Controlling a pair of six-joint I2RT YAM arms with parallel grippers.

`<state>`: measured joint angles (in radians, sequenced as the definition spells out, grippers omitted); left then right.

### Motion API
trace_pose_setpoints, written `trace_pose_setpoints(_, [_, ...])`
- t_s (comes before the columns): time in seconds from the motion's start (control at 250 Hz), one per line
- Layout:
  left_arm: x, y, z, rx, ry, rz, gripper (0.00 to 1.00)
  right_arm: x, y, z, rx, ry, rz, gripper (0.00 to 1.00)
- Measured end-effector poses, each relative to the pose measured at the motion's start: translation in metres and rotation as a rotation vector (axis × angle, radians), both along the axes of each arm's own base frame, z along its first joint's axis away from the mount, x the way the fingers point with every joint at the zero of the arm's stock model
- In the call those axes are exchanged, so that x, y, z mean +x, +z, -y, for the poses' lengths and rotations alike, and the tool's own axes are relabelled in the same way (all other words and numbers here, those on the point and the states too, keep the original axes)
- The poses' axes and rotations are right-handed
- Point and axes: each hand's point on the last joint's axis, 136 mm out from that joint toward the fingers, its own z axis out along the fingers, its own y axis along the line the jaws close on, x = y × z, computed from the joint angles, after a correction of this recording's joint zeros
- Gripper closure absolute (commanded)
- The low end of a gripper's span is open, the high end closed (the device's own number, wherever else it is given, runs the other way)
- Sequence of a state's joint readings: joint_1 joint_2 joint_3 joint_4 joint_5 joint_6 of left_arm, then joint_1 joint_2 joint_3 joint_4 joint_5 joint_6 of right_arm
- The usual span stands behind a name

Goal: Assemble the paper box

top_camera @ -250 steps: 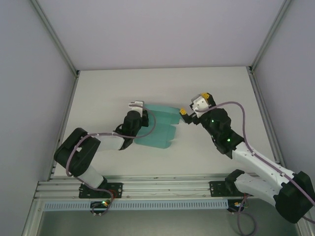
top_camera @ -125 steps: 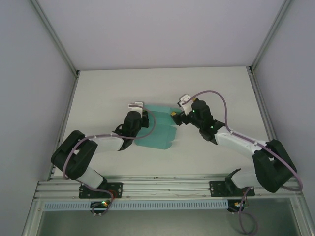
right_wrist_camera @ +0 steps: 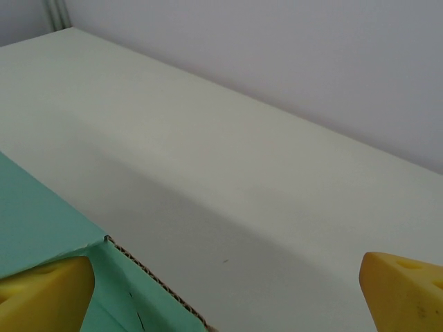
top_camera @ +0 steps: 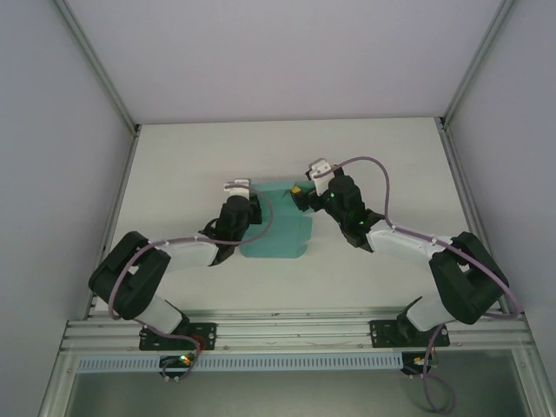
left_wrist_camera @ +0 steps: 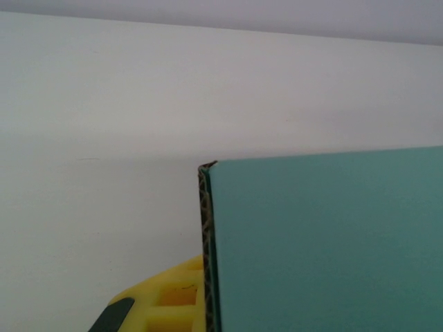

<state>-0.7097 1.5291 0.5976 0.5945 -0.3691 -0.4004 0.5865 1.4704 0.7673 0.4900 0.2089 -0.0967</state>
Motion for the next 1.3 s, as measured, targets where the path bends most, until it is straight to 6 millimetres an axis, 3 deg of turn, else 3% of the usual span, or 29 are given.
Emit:
trace_pose_setpoints(0.104, [-0.004, 0.007, 0.001, 0.002, 0.007, 0.004, 1.0, -0.005, 0.0, 0.009, -0.013, -0.041, 0.003, 0.0])
trace_pose_setpoints(0.28, [-0.012, 0.031, 0.002, -0.013, -0.004, 0.03, 1.0, -0.032, -0.001, 0.033, -0.015, -0.088, -0.046, 0.0])
trace_pose_setpoints(0.423, [-0.014, 0.046, -0.001, -0.017, 0.0, 0.048, 1.0, -0.048, -0.015, 0.051, -0.021, -0.121, -0.11, 0.0])
trace_pose_setpoints(0.583, [-0.015, 0.044, -0.003, -0.001, 0.0, 0.042, 1.0, -0.058, -0.04, 0.068, -0.038, -0.163, -0.194, 0.0])
trace_pose_setpoints(0.851, [-0.017, 0.039, -0.004, 0.015, -0.001, 0.024, 1.0, -0.057, -0.048, 0.081, -0.03, -0.208, -0.227, 0.0])
trace_pose_setpoints(1.038, [-0.019, 0.039, 0.0, 0.006, -0.026, 0.018, 1.0, -0.053, -0.043, 0.072, 0.013, -0.174, -0.215, 0.0])
trace_pose_setpoints(1.298, [-0.02, 0.039, 0.002, 0.0, -0.039, 0.013, 1.0, -0.041, -0.02, 0.029, 0.143, 0.001, -0.172, 0.0])
